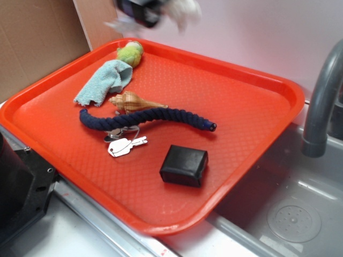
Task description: Grab the white paper.
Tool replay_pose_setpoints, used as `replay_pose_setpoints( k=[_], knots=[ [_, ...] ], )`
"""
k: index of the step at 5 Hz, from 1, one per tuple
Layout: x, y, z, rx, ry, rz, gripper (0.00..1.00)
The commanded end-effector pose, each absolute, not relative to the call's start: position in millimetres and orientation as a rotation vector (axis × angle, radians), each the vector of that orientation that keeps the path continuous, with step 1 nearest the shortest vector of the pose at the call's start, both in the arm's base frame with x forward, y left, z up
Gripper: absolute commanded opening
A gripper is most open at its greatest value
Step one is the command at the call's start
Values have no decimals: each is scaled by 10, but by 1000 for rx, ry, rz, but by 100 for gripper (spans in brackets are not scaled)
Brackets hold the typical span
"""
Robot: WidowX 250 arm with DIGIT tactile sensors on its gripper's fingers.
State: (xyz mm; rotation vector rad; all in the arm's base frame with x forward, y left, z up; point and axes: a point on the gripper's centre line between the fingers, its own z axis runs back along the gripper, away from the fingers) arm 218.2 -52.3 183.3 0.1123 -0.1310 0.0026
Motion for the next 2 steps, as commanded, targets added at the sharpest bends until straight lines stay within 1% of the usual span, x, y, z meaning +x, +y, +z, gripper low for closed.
replay_pose_setpoints(
  k=[1, 2],
  knots=[
    [1687, -582, 1947, 32, -197, 262, 0],
    [1727, -514, 1883, 10, -177, 301, 0]
  ],
)
